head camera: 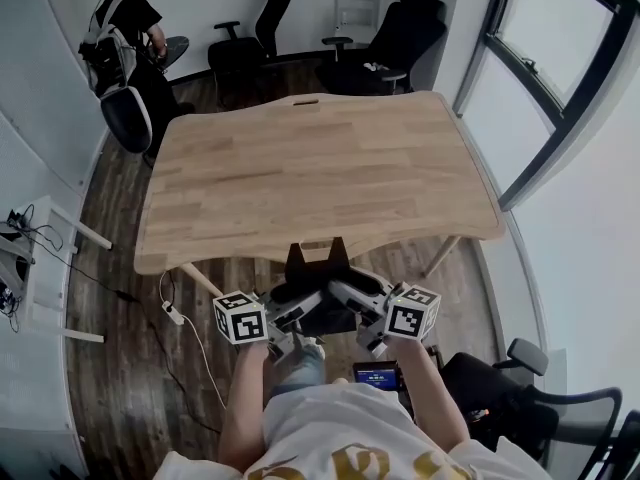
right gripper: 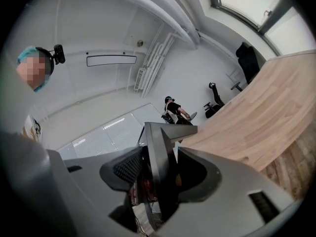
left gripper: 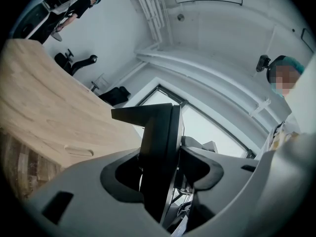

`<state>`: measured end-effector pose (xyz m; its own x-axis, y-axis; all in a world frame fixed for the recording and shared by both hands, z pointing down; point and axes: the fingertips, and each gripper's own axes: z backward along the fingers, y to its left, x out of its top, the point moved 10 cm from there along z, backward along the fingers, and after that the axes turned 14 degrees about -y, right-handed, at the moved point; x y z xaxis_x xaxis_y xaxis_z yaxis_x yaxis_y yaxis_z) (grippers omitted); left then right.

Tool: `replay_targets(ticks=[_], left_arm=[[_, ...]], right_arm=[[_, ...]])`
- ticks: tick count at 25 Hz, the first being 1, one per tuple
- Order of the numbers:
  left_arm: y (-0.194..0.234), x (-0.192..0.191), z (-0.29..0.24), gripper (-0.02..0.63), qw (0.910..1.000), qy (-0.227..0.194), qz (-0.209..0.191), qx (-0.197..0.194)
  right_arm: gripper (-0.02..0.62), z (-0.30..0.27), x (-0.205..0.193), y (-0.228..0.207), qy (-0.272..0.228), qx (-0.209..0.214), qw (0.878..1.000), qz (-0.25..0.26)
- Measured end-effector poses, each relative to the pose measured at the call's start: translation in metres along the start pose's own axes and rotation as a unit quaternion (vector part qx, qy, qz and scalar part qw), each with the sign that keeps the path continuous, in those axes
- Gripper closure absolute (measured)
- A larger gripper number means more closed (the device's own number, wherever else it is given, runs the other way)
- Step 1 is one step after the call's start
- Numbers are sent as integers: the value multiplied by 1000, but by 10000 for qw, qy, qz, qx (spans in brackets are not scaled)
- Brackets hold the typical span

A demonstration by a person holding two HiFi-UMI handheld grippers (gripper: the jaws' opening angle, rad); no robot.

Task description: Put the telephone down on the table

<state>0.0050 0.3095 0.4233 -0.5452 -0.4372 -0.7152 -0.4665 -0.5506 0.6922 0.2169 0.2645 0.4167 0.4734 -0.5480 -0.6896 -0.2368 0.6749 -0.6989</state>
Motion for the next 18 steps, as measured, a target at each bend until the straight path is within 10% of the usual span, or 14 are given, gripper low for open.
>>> replay_targets(ticks=[18], left_arm=[[188,146,-64,387,9992,221,326,55]], right_arm=[[382,-202,43,-123,15,-346,9993,-170]])
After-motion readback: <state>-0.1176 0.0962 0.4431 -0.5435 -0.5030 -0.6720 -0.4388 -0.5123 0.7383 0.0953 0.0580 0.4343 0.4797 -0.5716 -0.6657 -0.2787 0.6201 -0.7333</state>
